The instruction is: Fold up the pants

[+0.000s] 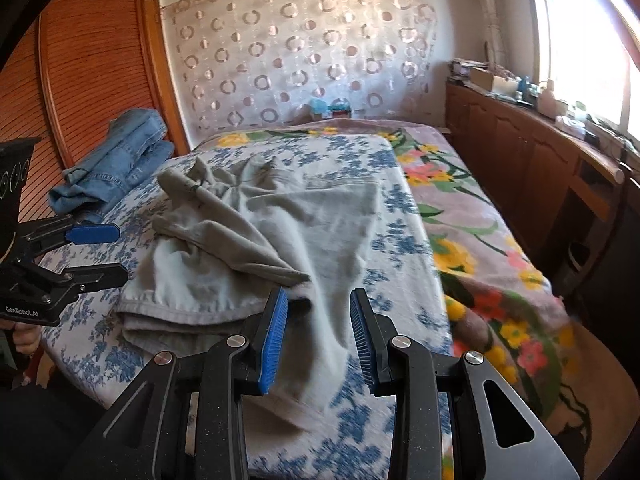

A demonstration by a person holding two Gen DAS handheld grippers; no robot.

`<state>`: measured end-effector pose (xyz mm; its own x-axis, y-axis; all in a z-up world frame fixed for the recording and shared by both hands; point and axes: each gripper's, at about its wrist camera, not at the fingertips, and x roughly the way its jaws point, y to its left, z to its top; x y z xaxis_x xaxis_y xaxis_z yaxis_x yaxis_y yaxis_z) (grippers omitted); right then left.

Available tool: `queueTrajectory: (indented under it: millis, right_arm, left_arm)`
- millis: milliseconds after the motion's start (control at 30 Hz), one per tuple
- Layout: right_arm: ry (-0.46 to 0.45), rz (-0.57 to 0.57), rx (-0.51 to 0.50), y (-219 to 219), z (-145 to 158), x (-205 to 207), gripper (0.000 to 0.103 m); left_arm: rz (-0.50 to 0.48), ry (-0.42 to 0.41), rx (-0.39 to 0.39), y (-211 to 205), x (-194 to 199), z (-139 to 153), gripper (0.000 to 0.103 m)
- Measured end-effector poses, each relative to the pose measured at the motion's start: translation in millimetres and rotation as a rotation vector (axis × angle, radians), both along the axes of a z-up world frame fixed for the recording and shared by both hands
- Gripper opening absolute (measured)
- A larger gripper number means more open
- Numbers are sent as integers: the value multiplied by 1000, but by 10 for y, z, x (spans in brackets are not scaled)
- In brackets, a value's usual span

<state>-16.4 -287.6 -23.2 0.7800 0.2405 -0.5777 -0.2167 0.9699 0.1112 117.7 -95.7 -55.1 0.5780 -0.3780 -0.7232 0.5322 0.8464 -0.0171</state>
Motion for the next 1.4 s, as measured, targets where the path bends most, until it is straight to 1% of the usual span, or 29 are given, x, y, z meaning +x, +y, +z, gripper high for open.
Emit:
queueTrajectory:
  millis: [167, 267, 333, 367, 400, 467, 533, 633, 700, 800, 900, 967, 1133, 1200, 1400]
  right_arm:
    - [41, 13, 25, -41, -99, 141, 34]
    - [56, 18, 43, -39, -66, 207, 34]
    - [69, 40, 54, -31, -64, 243, 33]
    - [66, 43, 46, -32, -56, 237, 19]
    - [57, 43, 36, -11, -34, 227, 11]
    - [30, 44, 49, -46, 37, 169, 8]
    - [-1, 33, 63, -96, 123, 90, 7]
    - [-35, 13, 63, -172, 248, -77, 7]
    - [-38, 5, 48, -219, 280, -161, 7]
    - [-9, -13, 17, -287, 184, -265, 7]
    - [45, -14, 7, -292, 21, -227, 7]
    - [56, -23, 6, -277, -7, -206, 7]
    - [31, -28, 1, -207, 114, -139, 17]
    - [9, -18, -2, -175, 182, -129, 26]
    - [-27, 30, -30, -15, 224, 79, 27]
  left_arm:
    - [12, 9, 16, 52, 8, -96, 73]
    - [13, 19, 19, 51, 23, -145, 73]
    - [17, 24, 22, 61, 34, -174, 73]
    - [19, 27, 22, 63, 34, -184, 73]
    - [18, 29, 21, 64, 31, -189, 73]
    - [15, 27, 20, 70, 18, -189, 73]
    - [15, 25, 20, 78, 4, -185, 73]
    - [16, 24, 18, 86, 0, -173, 73]
    - [17, 23, 17, 88, 0, -168, 73]
    - [18, 22, 14, 96, 0, -168, 73]
    - [23, 26, 11, 99, 13, -176, 73]
    - [29, 26, 13, 105, 22, -180, 73]
    - [53, 17, 5, 187, 55, -154, 73]
    - [64, 10, -1, 244, 94, -142, 73]
    - [111, -18, -4, 398, 255, -112, 73]
